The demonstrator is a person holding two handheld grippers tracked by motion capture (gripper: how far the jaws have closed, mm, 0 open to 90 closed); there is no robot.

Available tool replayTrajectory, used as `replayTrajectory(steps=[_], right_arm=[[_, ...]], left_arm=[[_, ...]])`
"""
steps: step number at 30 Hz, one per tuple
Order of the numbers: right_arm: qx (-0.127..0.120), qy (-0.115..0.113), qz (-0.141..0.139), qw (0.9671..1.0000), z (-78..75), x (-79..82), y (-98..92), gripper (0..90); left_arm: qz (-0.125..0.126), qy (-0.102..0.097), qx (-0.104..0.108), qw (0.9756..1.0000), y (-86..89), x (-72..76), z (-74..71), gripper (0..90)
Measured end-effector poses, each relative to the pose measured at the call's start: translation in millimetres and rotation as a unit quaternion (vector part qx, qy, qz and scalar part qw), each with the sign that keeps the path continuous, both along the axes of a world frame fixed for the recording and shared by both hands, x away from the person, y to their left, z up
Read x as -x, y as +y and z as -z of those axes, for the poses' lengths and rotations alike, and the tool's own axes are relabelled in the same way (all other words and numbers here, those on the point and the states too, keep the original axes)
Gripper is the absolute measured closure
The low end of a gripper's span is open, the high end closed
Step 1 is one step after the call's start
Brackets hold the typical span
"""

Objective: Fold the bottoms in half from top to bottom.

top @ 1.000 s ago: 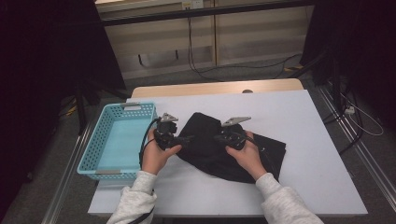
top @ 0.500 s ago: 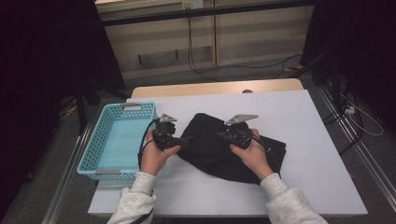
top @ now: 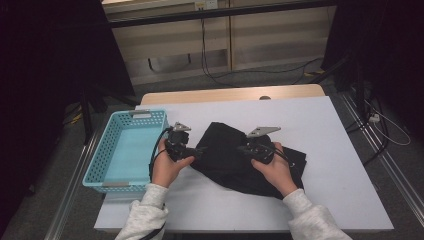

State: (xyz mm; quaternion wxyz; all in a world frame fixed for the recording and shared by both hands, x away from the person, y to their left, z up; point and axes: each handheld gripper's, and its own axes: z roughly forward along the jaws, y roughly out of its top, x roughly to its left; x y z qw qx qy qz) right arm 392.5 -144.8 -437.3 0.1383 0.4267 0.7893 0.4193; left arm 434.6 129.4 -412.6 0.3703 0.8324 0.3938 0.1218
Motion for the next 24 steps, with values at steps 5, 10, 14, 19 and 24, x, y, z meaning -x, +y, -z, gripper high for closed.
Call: replayTrajectory(steps=[5,10,14,19,24], right_arm=[[0.001,-0.003,0.005,1.0000,-2.8,4.7,-6.1,89.5],[0.000,0.001,0.012,0.9999,-0.3,9.3,-14.4,89.4],[0.005,0.003,0.015,0.9999,0.2,14.8,-18.8,89.3],[0.015,0.009,0.011,0.9998,5.3,18.6,-18.2,89.1],[0.043,0.027,0.001,0.9987,18.4,18.5,-11.0,88.7]], left_arm=[[0.001,-0.001,0.005,1.0000,-3.6,-2.2,-0.1,15.7],[0.004,0.000,0.007,1.0000,-6.9,-4.1,-1.0,15.7],[0.008,0.001,0.008,0.9999,-10.5,-5.0,-0.9,15.7],[0.012,0.003,0.008,0.9999,-13.5,-6.2,-0.1,15.5],[0.013,0.004,0.008,0.9999,-13.6,-6.3,-0.2,15.5]])
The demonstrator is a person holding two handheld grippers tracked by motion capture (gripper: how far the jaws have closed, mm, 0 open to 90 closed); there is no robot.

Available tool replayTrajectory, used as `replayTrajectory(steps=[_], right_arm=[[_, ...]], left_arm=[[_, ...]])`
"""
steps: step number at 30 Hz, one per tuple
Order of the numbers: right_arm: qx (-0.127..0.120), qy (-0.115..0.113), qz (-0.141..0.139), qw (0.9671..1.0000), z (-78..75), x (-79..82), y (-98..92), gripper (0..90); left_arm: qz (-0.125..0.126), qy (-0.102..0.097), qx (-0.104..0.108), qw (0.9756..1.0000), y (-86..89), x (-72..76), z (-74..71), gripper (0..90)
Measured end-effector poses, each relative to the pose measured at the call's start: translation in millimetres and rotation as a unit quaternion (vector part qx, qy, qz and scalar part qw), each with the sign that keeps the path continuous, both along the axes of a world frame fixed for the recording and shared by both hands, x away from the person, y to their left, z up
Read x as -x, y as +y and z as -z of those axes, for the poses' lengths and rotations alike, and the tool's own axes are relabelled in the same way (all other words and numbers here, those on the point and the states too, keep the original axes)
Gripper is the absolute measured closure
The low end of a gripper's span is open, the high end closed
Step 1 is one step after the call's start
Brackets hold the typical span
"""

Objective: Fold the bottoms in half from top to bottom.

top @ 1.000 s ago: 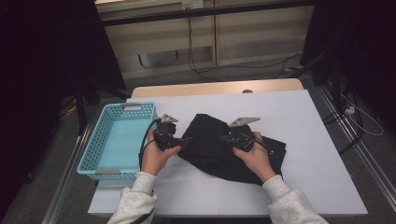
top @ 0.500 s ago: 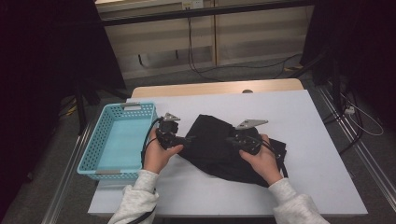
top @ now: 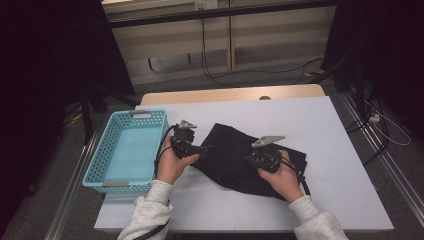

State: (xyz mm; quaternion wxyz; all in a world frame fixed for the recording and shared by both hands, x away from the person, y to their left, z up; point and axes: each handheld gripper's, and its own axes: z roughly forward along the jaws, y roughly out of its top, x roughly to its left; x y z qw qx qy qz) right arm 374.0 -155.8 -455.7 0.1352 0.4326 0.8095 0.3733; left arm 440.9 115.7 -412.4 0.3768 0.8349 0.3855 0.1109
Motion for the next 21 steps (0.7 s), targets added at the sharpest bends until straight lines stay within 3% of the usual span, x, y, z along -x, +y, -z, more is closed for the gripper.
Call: replayTrajectory(steps=[3,5,11,15,18,20,21], right_arm=[[0.007,0.000,-0.003,1.0000,1.2,-0.2,1.5,85.3],[0.009,-0.008,0.002,0.9999,-1.3,-1.4,-0.3,75.0],[0.002,-0.040,0.055,0.9977,-15.1,-18.7,-15.0,56.7],[-0.009,-0.047,0.082,0.9955,-15.2,-36.3,-17.5,48.0],[-0.002,-0.038,0.086,0.9955,-8.3,-46.7,-12.8,49.0],[0.003,-0.024,0.079,0.9966,-2.9,-48.9,-10.1,52.9],[0.007,-0.017,0.080,0.9966,0.3,-49.9,-9.3,58.8]], left_arm=[[-0.001,0.003,0.000,1.0000,0.4,-0.1,0.2,15.5],[-0.001,0.002,0.000,1.0000,0.8,-0.1,0.3,15.5],[-0.004,-0.002,-0.003,1.0000,3.3,1.9,0.2,15.4],[-0.006,0.000,-0.006,1.0000,6.8,2.7,1.8,15.4],[-0.008,0.002,-0.009,0.9999,9.1,3.6,3.7,15.4],[-0.007,0.004,-0.011,0.9999,10.0,4.2,4.5,15.4],[-0.010,0.004,-0.010,0.9999,10.2,4.8,5.0,15.5]])
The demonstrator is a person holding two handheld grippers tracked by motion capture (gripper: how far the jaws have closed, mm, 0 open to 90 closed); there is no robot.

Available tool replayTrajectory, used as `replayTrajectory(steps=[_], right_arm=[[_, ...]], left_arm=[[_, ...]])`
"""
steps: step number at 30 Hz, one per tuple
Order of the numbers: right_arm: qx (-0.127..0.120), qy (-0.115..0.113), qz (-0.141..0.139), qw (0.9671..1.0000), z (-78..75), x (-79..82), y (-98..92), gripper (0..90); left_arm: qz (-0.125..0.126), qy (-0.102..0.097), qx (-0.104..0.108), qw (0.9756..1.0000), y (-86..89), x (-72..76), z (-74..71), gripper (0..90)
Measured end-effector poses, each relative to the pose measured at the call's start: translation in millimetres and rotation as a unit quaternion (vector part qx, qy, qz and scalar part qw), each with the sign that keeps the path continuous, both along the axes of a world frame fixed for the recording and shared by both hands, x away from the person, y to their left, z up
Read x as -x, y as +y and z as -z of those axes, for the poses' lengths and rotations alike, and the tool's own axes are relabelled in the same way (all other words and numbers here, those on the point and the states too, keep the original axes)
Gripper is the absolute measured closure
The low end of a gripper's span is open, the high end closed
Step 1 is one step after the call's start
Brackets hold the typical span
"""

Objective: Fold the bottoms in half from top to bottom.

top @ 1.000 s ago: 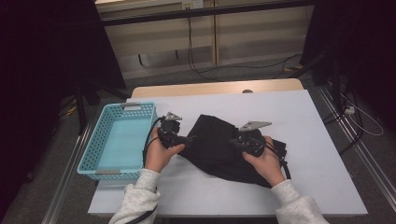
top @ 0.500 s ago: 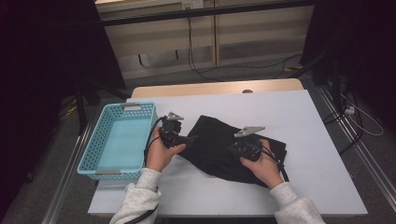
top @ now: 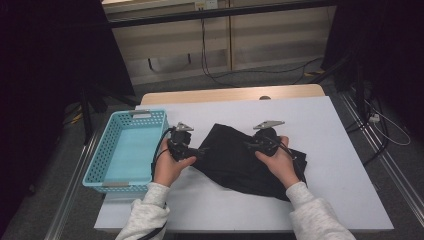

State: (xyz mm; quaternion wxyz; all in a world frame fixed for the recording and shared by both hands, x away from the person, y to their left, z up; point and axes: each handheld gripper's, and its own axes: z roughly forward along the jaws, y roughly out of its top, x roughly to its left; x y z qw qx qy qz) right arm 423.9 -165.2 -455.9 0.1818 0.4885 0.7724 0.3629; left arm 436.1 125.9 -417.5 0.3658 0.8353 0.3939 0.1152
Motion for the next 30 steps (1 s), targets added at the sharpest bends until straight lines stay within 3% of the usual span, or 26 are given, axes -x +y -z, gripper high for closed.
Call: replayTrajectory(steps=[3,5,13,16,23,30], right_arm=[[-0.021,0.012,-0.013,0.9996,5.2,-1.1,0.6,81.1],[-0.014,0.008,-0.022,0.9996,3.4,-1.1,2.3,83.0],[-0.049,0.000,-0.019,0.9986,-16.0,4.1,-7.7,83.6],[-0.047,0.001,-0.022,0.9986,-23.1,9.0,-11.0,83.4],[-0.055,-0.001,-0.024,0.9982,-27.8,14.7,-16.3,83.4],[-0.050,0.011,-0.018,0.9985,-20.7,18.0,-23.2,83.4]], left_arm=[[-0.002,-0.001,0.000,1.0000,1.8,1.4,-0.2,15.5],[-0.002,-0.001,0.000,1.0000,2.6,2.1,-0.2,15.4],[-0.008,-0.002,0.009,0.9999,6.4,0.3,-1.7,15.4],[-0.010,-0.005,0.011,0.9999,5.7,0.3,-2.3,15.4],[-0.008,-0.008,0.010,0.9999,6.1,-0.4,-3.4,15.6],[-0.009,-0.003,0.012,0.9999,5.8,-2.0,-1.7,15.2]])
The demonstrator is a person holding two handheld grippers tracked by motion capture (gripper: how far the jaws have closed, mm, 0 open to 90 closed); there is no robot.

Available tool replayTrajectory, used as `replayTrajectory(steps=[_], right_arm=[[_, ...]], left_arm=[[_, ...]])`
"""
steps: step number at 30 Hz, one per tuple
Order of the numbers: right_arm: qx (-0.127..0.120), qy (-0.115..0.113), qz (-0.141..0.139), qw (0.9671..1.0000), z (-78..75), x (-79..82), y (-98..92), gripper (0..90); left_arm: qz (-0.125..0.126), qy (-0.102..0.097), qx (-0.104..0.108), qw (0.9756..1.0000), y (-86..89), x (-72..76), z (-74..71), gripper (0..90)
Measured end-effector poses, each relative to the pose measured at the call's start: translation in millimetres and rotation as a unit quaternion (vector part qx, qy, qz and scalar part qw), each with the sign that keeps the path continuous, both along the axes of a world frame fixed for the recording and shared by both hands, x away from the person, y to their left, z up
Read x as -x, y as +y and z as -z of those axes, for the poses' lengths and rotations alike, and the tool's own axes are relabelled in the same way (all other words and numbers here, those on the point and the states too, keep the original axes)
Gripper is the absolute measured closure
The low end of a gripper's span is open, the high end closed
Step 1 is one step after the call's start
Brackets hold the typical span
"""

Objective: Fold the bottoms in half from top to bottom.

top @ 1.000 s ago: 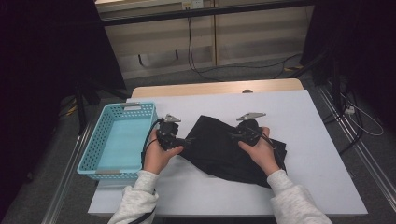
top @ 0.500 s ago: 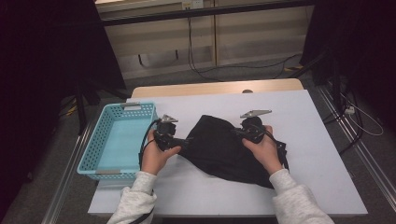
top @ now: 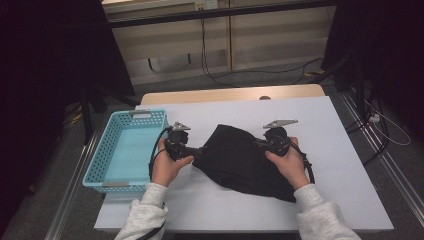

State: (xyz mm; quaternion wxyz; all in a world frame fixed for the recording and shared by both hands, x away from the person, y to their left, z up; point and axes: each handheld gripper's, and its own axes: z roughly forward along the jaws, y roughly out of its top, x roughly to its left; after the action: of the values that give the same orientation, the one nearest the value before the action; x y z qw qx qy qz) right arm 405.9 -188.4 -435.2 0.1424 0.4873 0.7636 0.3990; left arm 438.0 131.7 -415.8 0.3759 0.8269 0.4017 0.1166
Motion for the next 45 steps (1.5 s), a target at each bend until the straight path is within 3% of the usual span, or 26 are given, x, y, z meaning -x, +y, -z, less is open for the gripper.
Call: replayTrajectory(steps=[29,32,36,41,43,45], right_arm=[[-0.005,-0.001,-0.003,1.0000,-4.5,11.7,-10.1,83.9],[-0.008,-0.009,0.002,0.9999,-7.6,13.1,-14.3,87.2],[-0.007,-0.003,0.002,1.0000,-5.3,13.3,-18.3,90.0],[0.009,-0.013,0.015,0.9998,-2.1,11.2,-17.3,76.0],[0.033,-0.025,0.019,0.9990,0.3,8.3,-15.8,66.2],[0.040,-0.028,0.015,0.9987,3.8,4.4,-13.8,57.1]], left_arm=[[-0.001,0.006,0.000,1.0000,-0.3,-2.2,-0.9,14.1],[0.000,0.005,-0.001,1.0000,-1.4,-2.1,-0.1,14.1],[0.003,0.007,-0.003,1.0000,-2.0,-2.6,0.5,14.1],[0.005,0.005,-0.001,1.0000,-2.9,-2.3,-1.0,14.1],[0.003,0.005,0.003,1.0000,-3.3,-1.9,-1.2,14.2],[0.006,0.007,0.005,0.9999,-3.1,-1.6,-2.6,14.2]])
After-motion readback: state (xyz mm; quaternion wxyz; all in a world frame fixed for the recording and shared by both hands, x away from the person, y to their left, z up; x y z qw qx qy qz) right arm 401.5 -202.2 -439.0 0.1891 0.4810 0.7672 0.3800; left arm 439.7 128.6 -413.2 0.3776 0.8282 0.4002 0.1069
